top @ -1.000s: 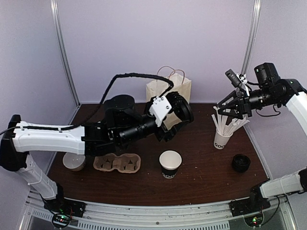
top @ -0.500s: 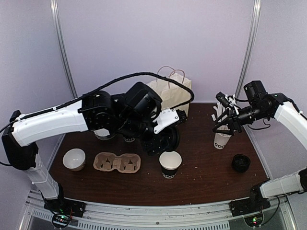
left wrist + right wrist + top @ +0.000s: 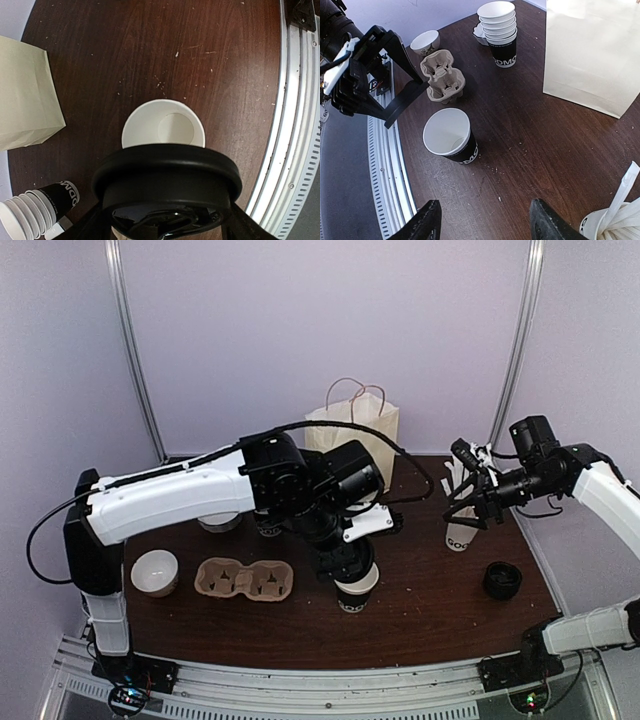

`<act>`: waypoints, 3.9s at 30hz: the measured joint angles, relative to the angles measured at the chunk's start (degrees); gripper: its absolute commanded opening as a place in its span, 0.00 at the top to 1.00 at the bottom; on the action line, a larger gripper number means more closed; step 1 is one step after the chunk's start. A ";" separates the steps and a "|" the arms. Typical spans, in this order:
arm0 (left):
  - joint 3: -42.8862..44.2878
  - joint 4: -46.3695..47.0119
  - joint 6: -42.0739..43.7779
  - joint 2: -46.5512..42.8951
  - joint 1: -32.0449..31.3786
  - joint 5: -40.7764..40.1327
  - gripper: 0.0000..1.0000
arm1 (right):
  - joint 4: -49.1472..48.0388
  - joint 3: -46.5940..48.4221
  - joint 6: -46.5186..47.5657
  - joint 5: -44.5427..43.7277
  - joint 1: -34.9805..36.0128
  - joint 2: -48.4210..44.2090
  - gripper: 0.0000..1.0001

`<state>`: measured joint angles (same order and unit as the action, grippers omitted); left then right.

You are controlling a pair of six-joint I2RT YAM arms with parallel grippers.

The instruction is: Pack the takeout coffee

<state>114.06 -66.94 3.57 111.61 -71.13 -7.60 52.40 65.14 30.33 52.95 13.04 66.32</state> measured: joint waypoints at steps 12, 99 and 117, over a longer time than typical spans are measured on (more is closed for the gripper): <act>5.86 -4.33 2.67 6.91 2.91 1.27 0.24 | -3.96 -2.45 -0.04 -4.26 -0.11 -1.01 0.35; -42.45 37.59 4.35 -28.52 21.07 -2.99 0.02 | 9.01 17.86 8.50 -16.74 21.66 17.40 0.14; -54.42 57.79 3.82 -43.10 22.03 -13.25 0.03 | 13.70 23.89 14.49 -32.09 35.93 32.52 0.13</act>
<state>59.64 -9.15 7.40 68.51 -49.10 -20.84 66.11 89.03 44.82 20.86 48.97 98.85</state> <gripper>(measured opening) 0.975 0.868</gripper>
